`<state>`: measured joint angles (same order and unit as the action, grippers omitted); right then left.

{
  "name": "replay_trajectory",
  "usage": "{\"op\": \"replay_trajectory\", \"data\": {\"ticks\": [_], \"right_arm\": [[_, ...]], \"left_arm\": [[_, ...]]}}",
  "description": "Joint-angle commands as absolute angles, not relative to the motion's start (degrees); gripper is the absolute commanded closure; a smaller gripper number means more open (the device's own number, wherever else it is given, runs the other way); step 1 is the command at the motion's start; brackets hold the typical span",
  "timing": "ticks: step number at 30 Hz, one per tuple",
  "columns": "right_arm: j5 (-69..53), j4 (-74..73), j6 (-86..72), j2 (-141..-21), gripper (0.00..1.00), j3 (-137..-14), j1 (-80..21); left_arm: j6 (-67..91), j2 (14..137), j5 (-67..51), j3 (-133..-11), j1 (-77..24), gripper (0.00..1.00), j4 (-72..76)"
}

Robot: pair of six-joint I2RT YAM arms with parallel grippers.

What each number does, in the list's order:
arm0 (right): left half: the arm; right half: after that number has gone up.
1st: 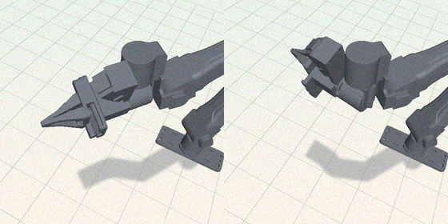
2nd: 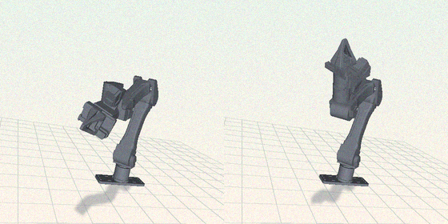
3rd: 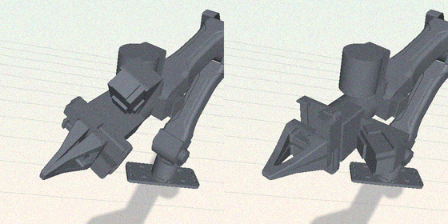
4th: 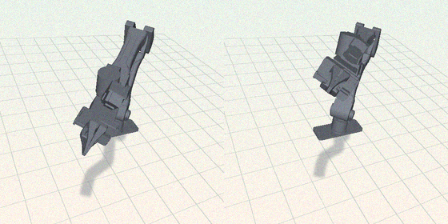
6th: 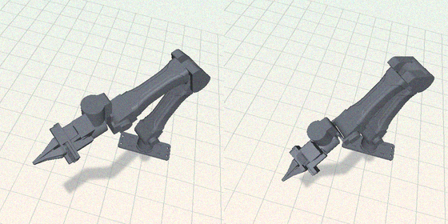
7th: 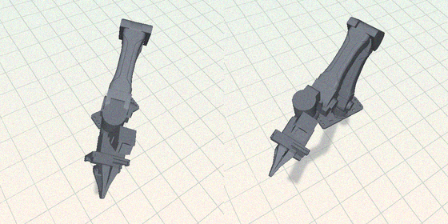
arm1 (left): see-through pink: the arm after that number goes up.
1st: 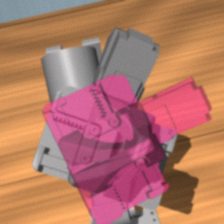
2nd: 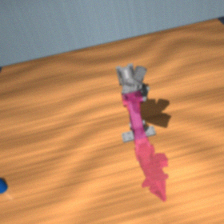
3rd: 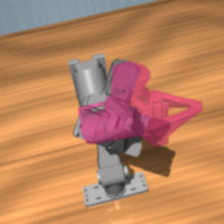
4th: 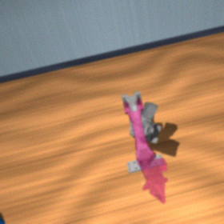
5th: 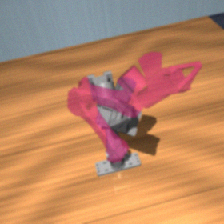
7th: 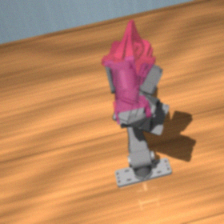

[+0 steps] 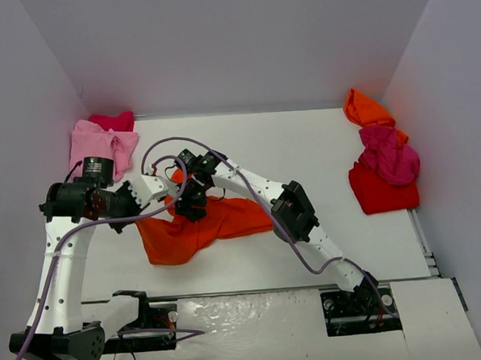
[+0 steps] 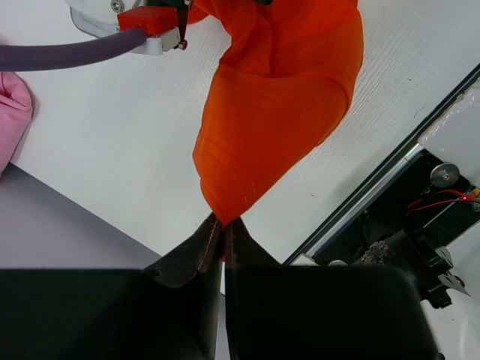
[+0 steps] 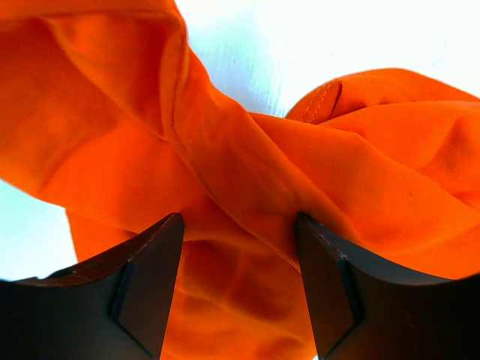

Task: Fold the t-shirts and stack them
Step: Flatten out the tshirt

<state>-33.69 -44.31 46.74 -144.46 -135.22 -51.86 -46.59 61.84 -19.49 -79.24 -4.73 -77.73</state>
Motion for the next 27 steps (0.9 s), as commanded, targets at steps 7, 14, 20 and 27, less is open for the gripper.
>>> {"op": "replay_trajectory", "data": {"ticks": [7, 14, 20, 27], "right_arm": [[-25.2, -42.7, 45.7, -146.4, 0.55, -140.6, -53.7], [-21.9, -40.1, 43.3, -146.2, 0.58, -142.5, -53.9], [-20.2, -37.8, 42.0, -146.1, 0.69, -143.1, -54.7], [-19.2, -36.2, 39.6, -146.1, 0.69, -144.0, -54.9]], "left_arm": [[-46.3, 59.7, -21.4, -81.0, -4.3, 1.0, -82.9], [-46.7, 59.5, -21.4, -80.9, -4.3, 1.0, -83.2], [-46.2, 59.4, -22.0, -80.9, -4.4, 1.0, -83.1], [-46.1, 59.0, -22.1, -81.4, -4.2, 1.0, -83.5]]}}
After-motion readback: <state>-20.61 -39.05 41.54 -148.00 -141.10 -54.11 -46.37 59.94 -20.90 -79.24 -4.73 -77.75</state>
